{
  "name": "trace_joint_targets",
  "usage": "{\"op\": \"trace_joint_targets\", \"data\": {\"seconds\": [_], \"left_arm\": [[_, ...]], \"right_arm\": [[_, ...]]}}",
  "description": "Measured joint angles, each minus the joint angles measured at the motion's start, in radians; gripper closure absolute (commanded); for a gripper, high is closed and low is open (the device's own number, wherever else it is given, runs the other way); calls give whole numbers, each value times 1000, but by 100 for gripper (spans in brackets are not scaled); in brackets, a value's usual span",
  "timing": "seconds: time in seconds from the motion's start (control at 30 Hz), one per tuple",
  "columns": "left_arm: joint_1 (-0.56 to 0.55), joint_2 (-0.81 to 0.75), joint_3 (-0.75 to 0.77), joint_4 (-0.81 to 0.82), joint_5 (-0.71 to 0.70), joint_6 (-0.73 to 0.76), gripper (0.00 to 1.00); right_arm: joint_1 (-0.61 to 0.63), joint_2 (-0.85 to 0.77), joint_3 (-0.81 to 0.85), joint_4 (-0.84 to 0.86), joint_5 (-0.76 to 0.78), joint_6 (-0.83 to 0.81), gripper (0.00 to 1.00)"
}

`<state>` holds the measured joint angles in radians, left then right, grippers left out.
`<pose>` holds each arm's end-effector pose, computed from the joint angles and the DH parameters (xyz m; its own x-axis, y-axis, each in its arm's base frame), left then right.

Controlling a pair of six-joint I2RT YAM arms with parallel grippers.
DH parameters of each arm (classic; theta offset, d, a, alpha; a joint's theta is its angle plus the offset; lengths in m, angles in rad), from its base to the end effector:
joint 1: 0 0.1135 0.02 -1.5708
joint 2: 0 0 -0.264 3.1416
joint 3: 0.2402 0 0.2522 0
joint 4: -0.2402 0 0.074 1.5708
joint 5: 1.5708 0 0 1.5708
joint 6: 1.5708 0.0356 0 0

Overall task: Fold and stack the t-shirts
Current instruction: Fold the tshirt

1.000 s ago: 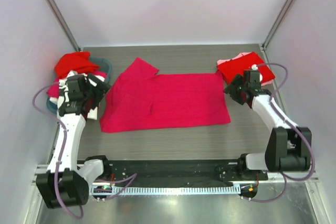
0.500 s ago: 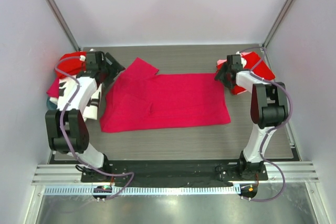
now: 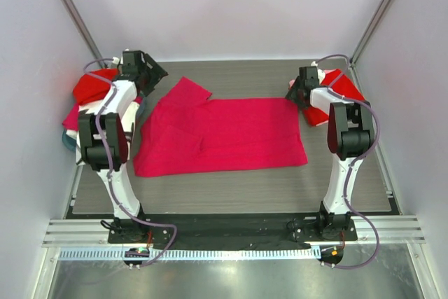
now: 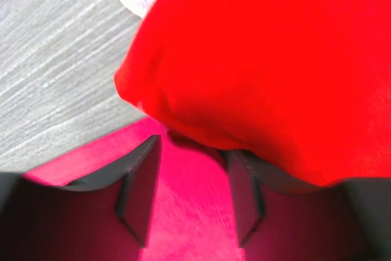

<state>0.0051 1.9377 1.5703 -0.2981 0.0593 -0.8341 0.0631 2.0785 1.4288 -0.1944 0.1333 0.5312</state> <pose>0.4510 0.0002 0.2603 -0.4456 -0.7417 -0.5014 -0.4294 0.6685 -0.6072 0.4517 0.0238 0.1621 -0.6301 0.4633 -0.6232 0.4000 0.8815 0.2509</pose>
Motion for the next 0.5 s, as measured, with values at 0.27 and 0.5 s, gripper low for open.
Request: {"op": "trace_joint_targets", "data": {"seconds": [0.27,0.5], "left_arm": [[1,299,311,-44,56,32,30],[1,410,456,-101,108,65,31]], "right_arm": [[0,25,23,13,0,-11,64],[0,34,32,18,3,-23,84]]}}
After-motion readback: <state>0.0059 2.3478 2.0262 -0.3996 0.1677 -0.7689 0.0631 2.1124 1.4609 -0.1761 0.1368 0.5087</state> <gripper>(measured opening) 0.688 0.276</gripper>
